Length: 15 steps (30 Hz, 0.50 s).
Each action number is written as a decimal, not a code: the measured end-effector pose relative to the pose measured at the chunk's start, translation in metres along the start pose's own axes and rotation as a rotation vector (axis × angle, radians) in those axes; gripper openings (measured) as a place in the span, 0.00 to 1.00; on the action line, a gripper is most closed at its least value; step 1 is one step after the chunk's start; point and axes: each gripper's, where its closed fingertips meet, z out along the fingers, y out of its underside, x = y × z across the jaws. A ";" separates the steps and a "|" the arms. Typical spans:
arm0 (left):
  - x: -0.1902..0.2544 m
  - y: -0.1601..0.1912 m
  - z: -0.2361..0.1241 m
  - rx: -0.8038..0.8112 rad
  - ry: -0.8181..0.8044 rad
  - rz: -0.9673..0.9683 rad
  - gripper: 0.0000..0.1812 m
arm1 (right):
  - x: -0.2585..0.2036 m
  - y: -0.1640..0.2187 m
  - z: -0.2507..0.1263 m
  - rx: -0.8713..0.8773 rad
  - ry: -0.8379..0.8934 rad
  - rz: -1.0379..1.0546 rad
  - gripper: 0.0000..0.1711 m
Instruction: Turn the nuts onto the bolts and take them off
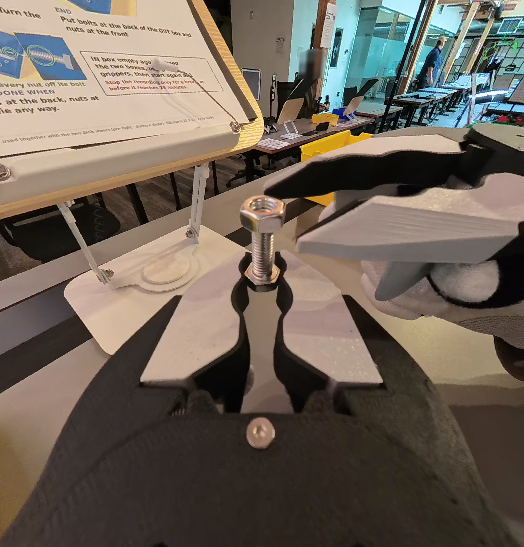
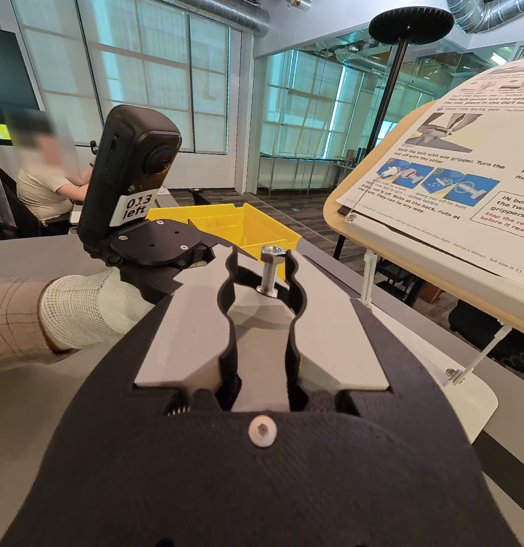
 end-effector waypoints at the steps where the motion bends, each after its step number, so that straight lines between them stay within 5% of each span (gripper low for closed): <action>1: -0.001 0.000 0.000 0.001 -0.002 -0.002 0.08 | 0.000 0.000 0.000 0.001 0.002 -0.003 0.16; 7: -0.003 -0.001 -0.001 0.001 -0.007 -0.005 0.08 | -0.004 -0.002 -0.003 0.007 -0.036 -0.006 0.09; 15: -0.001 0.001 0.000 -0.007 -0.003 0.001 0.08 | -0.001 0.001 -0.001 0.001 -0.019 -0.002 0.17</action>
